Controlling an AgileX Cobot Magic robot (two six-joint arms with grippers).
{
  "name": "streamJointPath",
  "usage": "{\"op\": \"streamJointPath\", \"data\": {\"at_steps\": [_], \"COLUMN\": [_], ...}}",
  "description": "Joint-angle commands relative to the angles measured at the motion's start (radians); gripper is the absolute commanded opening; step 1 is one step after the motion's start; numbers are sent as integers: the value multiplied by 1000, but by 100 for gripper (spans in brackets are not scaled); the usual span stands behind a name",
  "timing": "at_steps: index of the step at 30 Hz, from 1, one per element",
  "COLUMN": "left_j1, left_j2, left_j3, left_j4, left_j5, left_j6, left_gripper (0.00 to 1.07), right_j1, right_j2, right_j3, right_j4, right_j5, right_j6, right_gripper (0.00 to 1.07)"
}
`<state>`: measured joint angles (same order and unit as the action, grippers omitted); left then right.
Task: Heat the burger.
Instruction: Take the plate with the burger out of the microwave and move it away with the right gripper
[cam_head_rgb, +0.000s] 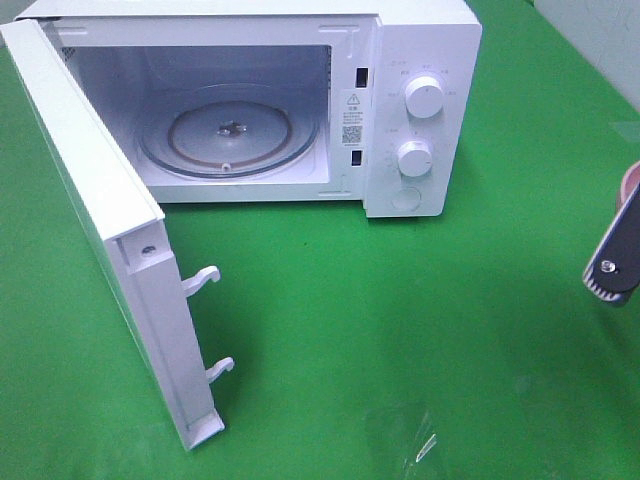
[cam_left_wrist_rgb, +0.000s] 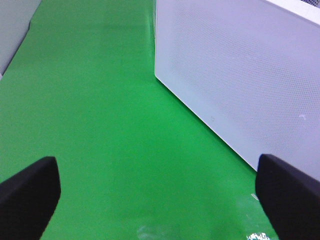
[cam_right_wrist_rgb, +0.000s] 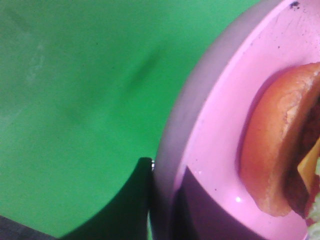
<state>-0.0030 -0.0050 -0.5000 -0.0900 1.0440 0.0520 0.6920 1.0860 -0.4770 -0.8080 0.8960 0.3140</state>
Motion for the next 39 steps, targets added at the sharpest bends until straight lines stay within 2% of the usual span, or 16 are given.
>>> {"op": "streamJointPath", "data": {"at_steps": [1,12,24,29,39], "left_j1": [5,5,5,5,5], "left_j2": [-15,-15,-15,-15,-15], "left_j3": [3,3,3,3,3], "left_j4": [-1,-1,-1,-1,-1], "left_j5": [-8,-8,-8,-8,-8], "left_j6": [1,1,1,1,1], "left_gripper": [98,98,98,98,98], "right_j1": [-4,-4,-9,-113,-194], "right_j2": [69,276,325,326,331], "right_j3": [-7,-86,-91,-91,-91], "right_j4": [-73,-117,-114,-114,-117], "right_j5": [-6,63,68,52,33], "right_j6": [116,434,505,504,505], "right_gripper": [0,0,0,0,0]}}
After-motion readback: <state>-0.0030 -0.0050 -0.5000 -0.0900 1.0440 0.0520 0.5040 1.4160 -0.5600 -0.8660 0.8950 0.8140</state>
